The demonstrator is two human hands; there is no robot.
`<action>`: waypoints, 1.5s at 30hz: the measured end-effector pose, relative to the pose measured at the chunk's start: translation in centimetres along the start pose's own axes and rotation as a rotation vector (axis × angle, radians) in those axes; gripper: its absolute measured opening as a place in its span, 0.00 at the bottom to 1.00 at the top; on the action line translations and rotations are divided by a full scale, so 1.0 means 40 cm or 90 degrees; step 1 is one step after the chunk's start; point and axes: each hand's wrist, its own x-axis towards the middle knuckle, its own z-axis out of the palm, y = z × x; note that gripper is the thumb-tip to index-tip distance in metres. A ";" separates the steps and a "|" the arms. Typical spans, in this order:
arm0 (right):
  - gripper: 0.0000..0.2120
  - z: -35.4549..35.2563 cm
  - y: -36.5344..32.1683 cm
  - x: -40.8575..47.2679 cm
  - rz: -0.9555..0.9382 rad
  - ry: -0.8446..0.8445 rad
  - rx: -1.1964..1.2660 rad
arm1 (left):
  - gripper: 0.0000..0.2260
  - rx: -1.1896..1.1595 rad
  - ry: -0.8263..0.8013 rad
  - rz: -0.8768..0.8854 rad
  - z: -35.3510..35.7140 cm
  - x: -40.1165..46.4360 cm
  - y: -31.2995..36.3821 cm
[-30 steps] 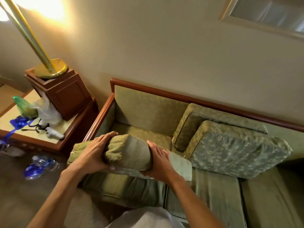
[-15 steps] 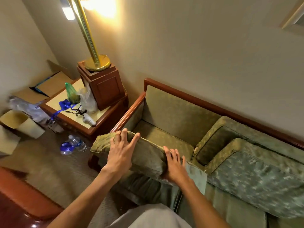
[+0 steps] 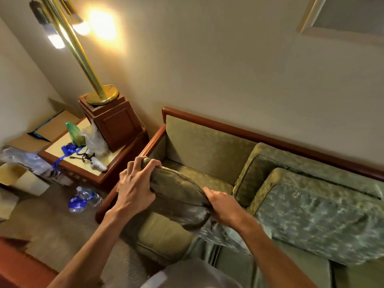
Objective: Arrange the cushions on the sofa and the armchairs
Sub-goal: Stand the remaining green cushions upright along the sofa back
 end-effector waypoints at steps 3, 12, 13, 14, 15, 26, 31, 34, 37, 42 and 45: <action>0.21 -0.044 0.046 -0.036 0.005 0.018 -0.021 | 0.35 -0.045 -0.063 -0.025 0.019 0.031 0.010; 0.44 0.247 0.235 -0.082 0.193 -0.026 0.024 | 0.42 -0.018 -0.339 -0.204 0.401 -0.008 -0.001; 0.47 0.262 0.240 -0.079 0.178 -0.016 0.010 | 0.41 -0.007 -0.327 -0.218 0.402 0.002 -0.008; 0.49 0.267 0.251 -0.076 0.173 -0.002 0.002 | 0.42 0.003 -0.335 -0.212 0.399 0.017 -0.016; 0.52 0.261 0.268 -0.074 0.186 0.005 -0.002 | 0.44 0.029 -0.354 -0.188 0.392 0.033 -0.029; 0.67 0.185 0.540 -0.277 0.325 -0.085 0.011 | 0.64 0.192 -0.429 -0.024 0.417 0.057 0.058; 0.65 0.181 0.451 -0.253 0.380 -0.084 0.091 | 0.43 0.078 -0.415 0.208 0.499 -0.015 0.259; 0.49 0.159 0.377 -0.190 0.428 -0.033 0.110 | 0.28 0.058 -0.419 0.217 0.534 -0.045 0.337; 0.31 0.156 0.329 -0.110 0.416 -0.021 0.081 | 0.27 0.023 -0.333 0.183 0.542 -0.016 0.369; 0.34 0.239 0.314 -0.057 0.449 0.050 0.038 | 0.27 0.100 -0.231 0.079 0.573 0.053 0.255; 0.36 0.298 0.325 -0.044 0.448 0.074 -0.014 | 0.28 0.217 -0.285 0.071 0.635 0.028 0.202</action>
